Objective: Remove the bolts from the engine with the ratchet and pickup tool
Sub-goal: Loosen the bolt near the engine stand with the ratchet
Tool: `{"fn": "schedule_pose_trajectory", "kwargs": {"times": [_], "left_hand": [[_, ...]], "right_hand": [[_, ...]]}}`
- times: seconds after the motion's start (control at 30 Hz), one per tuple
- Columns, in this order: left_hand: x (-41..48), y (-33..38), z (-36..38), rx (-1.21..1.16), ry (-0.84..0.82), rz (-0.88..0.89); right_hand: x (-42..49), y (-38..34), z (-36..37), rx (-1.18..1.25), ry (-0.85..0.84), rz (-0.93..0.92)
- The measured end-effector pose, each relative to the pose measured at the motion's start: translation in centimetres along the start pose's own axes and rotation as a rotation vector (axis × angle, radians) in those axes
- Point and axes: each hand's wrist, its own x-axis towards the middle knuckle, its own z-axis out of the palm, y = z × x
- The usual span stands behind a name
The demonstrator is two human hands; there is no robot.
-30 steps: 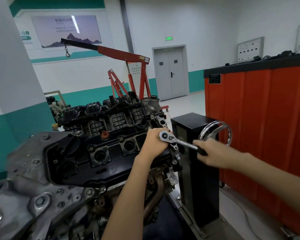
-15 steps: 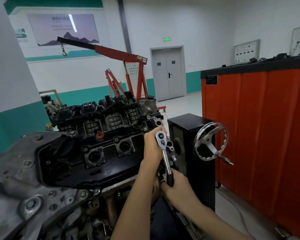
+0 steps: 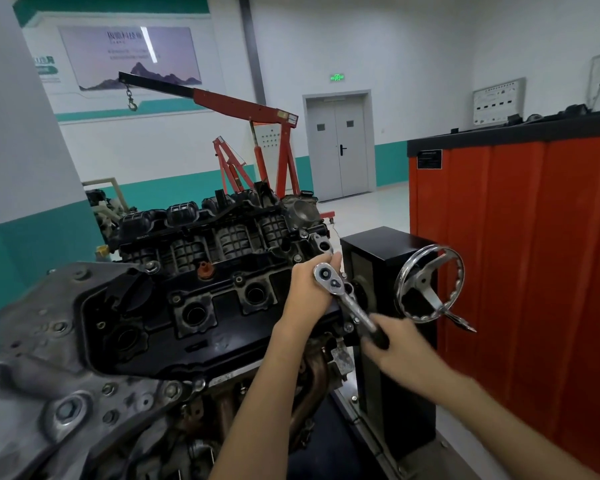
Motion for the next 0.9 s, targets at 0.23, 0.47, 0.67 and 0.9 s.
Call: {"fn": "schedule_pose_trajectory", "kwargs": {"times": [0.23,0.47,0.67,0.9], "left_hand": [[0.2,-0.5,0.7,-0.063,0.065,-0.008],[0.6,-0.4,-0.9,0.114,-0.164,0.043],[0.1,-0.2,-0.5,-0.027,0.002,-0.079],[-0.2,-0.1,1.0,0.004,0.021,-0.028]], "right_hand": [[-1.8,-3.1,6.9,0.432,0.024,0.127],[3.3,0.9,-5.8,-0.465,-0.123,-0.094],[4.4,0.0,-6.0,-0.698,0.050,-0.149],[-2.0,-2.0,6.2,0.397,0.061,0.148]]}}
